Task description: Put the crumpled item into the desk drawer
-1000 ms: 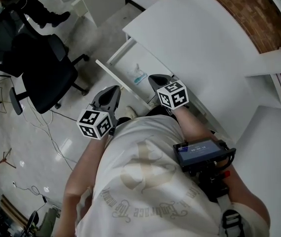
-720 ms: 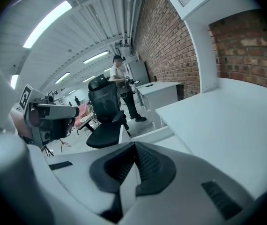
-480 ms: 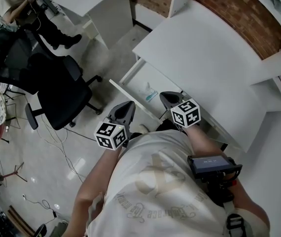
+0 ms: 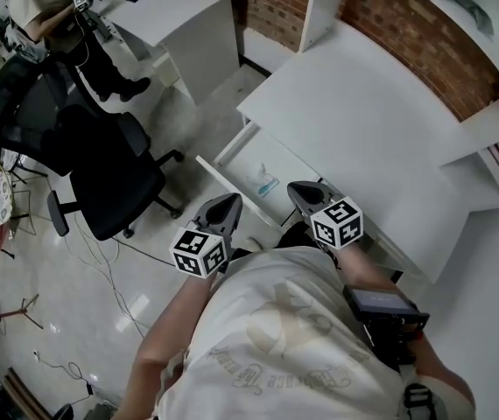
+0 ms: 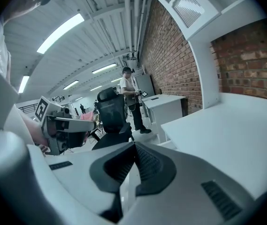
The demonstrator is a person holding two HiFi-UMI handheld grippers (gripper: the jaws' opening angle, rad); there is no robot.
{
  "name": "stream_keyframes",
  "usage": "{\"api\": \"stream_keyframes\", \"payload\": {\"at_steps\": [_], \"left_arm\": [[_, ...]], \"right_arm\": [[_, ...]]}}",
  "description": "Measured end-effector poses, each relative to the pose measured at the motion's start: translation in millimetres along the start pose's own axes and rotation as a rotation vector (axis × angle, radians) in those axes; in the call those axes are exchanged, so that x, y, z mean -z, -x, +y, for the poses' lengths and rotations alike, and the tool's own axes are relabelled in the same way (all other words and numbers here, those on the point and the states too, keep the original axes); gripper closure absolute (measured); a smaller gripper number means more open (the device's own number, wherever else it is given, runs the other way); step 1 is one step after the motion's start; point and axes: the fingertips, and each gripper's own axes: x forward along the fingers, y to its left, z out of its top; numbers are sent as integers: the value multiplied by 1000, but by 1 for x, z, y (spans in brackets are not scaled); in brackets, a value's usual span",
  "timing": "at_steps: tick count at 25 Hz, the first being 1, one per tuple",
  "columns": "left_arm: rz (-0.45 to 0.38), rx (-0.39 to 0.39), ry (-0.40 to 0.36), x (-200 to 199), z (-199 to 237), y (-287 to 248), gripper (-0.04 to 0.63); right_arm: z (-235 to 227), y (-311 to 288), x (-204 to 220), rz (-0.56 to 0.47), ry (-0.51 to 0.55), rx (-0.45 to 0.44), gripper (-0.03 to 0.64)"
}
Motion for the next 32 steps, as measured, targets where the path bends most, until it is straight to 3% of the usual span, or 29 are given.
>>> {"api": "stream_keyframes", "payload": {"at_steps": [17, 32], "left_arm": [[-2, 78, -69, 0, -25, -8, 575], [6, 64, -60, 5, -15, -4, 575]], "right_arm": [[0, 36, -10, -57, 16, 39, 594], [8, 31, -4, -48, 10, 33, 594]]}}
